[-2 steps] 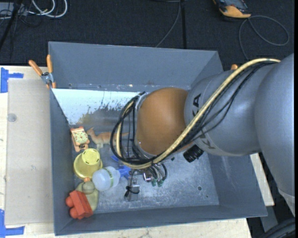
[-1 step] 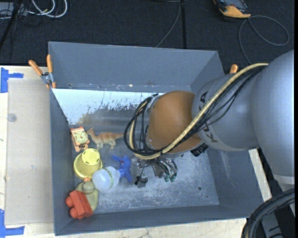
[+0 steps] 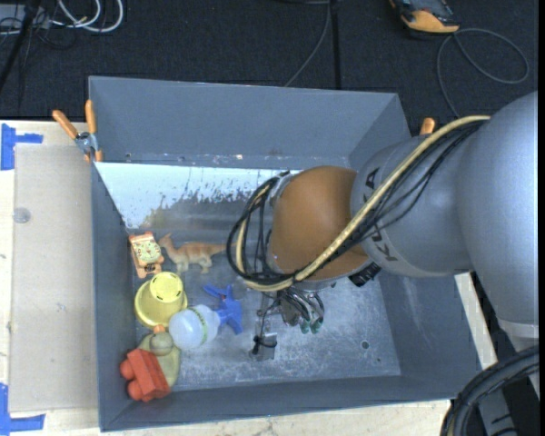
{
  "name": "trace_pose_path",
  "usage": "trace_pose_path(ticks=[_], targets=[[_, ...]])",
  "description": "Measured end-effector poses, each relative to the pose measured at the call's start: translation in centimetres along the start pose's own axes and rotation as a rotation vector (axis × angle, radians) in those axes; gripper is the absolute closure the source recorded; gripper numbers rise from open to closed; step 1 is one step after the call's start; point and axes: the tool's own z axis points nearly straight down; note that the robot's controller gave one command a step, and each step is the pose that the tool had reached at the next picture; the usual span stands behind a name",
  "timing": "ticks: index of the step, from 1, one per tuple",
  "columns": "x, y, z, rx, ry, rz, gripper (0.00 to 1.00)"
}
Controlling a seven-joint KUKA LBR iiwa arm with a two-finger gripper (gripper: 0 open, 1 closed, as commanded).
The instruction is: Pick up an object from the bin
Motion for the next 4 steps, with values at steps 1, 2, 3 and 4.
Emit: trace_pose_path(ticks=[1, 2, 3, 4], targets=[[0.0, 0.0, 0.0, 0.000, 0.000, 0.000, 0.00], [-0.6, 1.4, 1.0, 0.001, -0.003, 0.044, 0.00], [-1.7, 2.4, 2.1, 0.001, -0.003, 0.030, 0.00], [-0.6, 5.0, 2.1, 0.001, -0.020, 0.051, 1.00]])
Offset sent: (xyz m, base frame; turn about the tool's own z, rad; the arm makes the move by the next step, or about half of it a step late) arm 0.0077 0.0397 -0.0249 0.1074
